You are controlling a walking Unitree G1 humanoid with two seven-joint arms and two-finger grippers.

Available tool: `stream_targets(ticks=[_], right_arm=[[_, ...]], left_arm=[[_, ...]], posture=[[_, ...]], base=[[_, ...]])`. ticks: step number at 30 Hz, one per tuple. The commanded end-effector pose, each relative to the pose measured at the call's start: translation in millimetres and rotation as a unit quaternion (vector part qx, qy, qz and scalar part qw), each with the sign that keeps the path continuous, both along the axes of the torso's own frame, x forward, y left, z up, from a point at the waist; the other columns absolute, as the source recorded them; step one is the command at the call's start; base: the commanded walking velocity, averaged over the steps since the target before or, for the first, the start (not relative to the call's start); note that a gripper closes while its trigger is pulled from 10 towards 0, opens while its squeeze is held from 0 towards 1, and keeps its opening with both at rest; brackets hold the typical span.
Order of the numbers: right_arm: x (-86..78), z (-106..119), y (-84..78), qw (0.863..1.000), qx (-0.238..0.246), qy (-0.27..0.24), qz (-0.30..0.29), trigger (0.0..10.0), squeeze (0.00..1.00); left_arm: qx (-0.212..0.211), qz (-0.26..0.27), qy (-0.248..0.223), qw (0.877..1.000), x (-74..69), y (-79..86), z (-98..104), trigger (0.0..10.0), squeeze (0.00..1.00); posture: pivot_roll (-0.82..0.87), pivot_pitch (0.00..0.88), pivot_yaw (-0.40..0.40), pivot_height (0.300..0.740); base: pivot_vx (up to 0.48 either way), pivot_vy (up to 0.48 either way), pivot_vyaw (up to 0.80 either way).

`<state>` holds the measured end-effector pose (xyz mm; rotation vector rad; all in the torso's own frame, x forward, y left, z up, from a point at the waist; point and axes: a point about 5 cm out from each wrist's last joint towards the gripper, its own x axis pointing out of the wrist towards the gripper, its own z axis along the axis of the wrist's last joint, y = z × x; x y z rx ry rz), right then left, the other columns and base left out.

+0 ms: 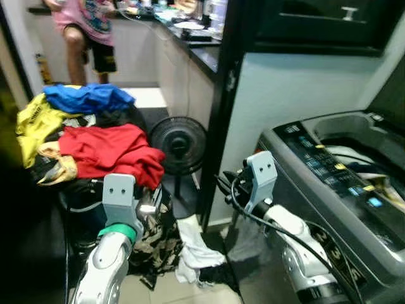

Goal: Clothes washing

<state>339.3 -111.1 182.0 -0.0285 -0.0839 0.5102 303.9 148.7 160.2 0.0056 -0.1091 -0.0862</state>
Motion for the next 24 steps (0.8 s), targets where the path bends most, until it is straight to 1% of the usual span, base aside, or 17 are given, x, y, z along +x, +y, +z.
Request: stream_targets(ticks=[1, 3, 5, 7, 8, 9, 10, 11, 14, 15, 16, 18, 24], right_arm=[[2.3, -4, -3.7, 1.000, -0.007, -0.001, -0.021, 10.0, 0.00], [6.7, -8, -13.9, 0.998, -0.010, -0.001, -0.062, 10.0, 0.00], [6.7, -8, -13.9, 0.998, -0.010, -0.001, -0.062, 10.0, 0.00], [7.6, -15, -23.6, 0.996, -0.005, 0.009, -0.090, 10.0, 0.00], [7.6, -15, -23.6, 0.996, -0.005, 0.009, -0.090, 10.0, 0.00], [6.8, -18, -25.9, 0.995, -0.003, 0.013, -0.095, 10.0, 0.00], [6.8, -18, -25.9, 0.995, -0.003, 0.013, -0.095, 10.0, 0.00], [4.7, -21, -25.5, 0.996, -0.004, 0.015, -0.090, 10.0, 0.00], [1.3, -23, -23.5, 0.997, 0.000, 0.016, -0.081, 10.0, 0.00], [1.3, -24, -22.4, 0.997, 0.000, 0.019, -0.078, 10.0, 0.00], [1.3, -24, -22.4, 0.997, 0.000, 0.019, -0.078, 10.0, 0.00], [1.4, -26, -19.1, 0.997, -0.006, 0.018, -0.069, 10.0, 0.00], [1.9, -27, -12.7, 0.998, -0.035, 0.004, -0.060, 10.0, 0.00]], left_arm=[[0.026, 0.010, 0.020, 0.999, -1.4, 5.6, -11, 10.0, 0.00], [0.053, 0.039, 0.019, 0.998, -1.8, 15.1, -19, 10.0, 0.00], [0.053, 0.039, 0.019, 0.998, -1.8, 15.1, -19, 10.0, 0.00], [0.043, 0.060, 0.024, 0.997, -3.9, 24.6, -26, 10.0, 0.00], [0.043, 0.060, 0.024, 0.997, -3.9, 24.6, -26, 10.0, 0.00], [0.031, 0.066, 0.028, 0.997, -5.3, 27.8, -28, 10.0, 0.00], [0.031, 0.066, 0.028, 0.997, -5.3, 27.8, -28, 10.0, 0.00], [0.018, 0.067, 0.030, 0.997, -7.9, 29.5, -30, 10.0, 0.00], [-0.002, 0.063, 0.035, 0.997, -12.8, 30.1, -34, 10.0, 0.00], [-0.008, 0.056, 0.038, 0.998, -13.7, 28.6, -35, 10.0, 0.00], [-0.008, 0.056, 0.038, 0.998, -13.7, 28.6, -35, 10.0, 0.00], [-0.004, 0.041, 0.033, 0.999, -14.3, 23.5, -34, 10.0, 0.00], [0.002, 0.048, 0.015, 0.999, -12.7, 21.8, -35, 10.0, 0.00]], posture=[[0.00, 0.002, -0.051, 0.740], [0.00, 0.000, -0.042, 0.740], [0.00, 0.000, -0.042, 0.740], [0.00, 0.000, -0.040, 0.740], [0.00, 0.000, -0.040, 0.740], [0.00, 0.000, -0.040, 0.740], [0.00, 0.000, -0.040, 0.740], [0.00, 0.000, -0.040, 0.740], [0.00, 0.003, -0.045, 0.740], [0.00, 0.002, -0.050, 0.740], [0.00, 0.002, -0.050, 0.740], [0.01, 0.002, -0.054, 0.740], [-0.01, 0.000, -0.050, 0.740]], base=[[0.000, 0.000, 0.80], [0.000, 0.000, 0.80], [0.000, 0.000, 0.80], [0.000, 0.000, 0.80], [0.000, 0.000, 0.80], [0.000, 0.000, 0.80], [0.000, 0.000, 0.80], [0.000, 0.000, 0.80], [0.000, 0.000, 0.80], [0.000, 0.000, 0.00], [0.000, 0.000, 0.00], [0.000, 0.000, 0.00], [0.000, 0.000, 0.00]])
